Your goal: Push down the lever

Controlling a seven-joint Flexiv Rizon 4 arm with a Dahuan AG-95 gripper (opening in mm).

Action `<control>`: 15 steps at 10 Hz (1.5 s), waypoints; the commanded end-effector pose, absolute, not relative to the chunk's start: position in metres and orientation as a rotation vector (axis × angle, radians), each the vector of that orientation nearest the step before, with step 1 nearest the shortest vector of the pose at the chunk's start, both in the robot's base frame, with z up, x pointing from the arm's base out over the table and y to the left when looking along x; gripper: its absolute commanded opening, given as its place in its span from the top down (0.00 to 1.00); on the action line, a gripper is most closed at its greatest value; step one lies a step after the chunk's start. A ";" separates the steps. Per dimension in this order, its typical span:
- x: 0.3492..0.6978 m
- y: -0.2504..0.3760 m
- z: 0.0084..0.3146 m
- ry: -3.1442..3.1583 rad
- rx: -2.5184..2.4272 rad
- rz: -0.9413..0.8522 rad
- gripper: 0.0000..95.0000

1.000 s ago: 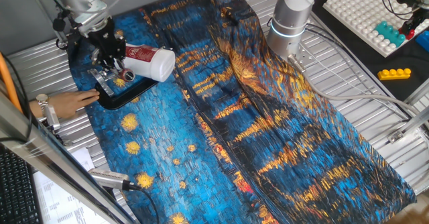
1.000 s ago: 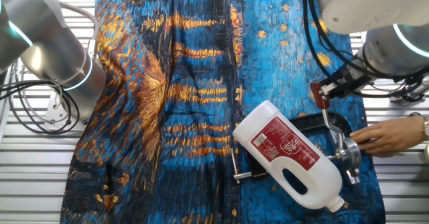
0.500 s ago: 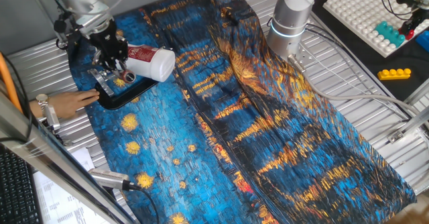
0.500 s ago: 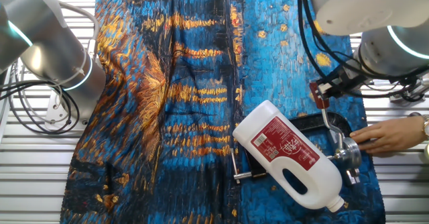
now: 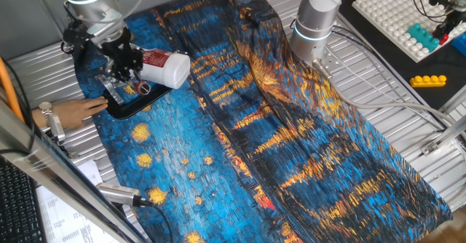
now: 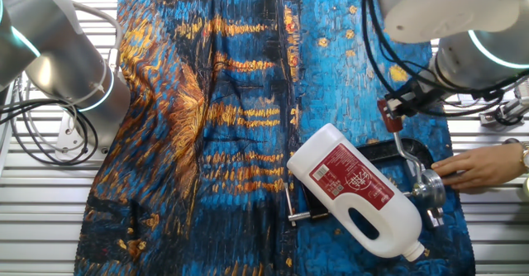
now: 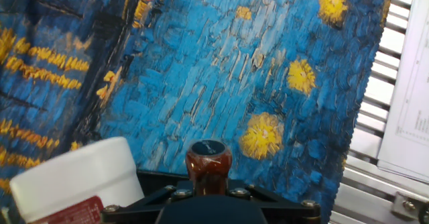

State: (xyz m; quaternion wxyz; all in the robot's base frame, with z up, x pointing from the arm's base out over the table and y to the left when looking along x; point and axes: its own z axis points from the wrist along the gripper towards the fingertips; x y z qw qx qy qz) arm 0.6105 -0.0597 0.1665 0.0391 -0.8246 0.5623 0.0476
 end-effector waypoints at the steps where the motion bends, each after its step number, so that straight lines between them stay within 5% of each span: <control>1: 0.612 -0.059 0.160 1.733 -2.523 0.147 0.80; 15: 0.614 -0.041 0.103 1.816 -2.463 0.069 0.80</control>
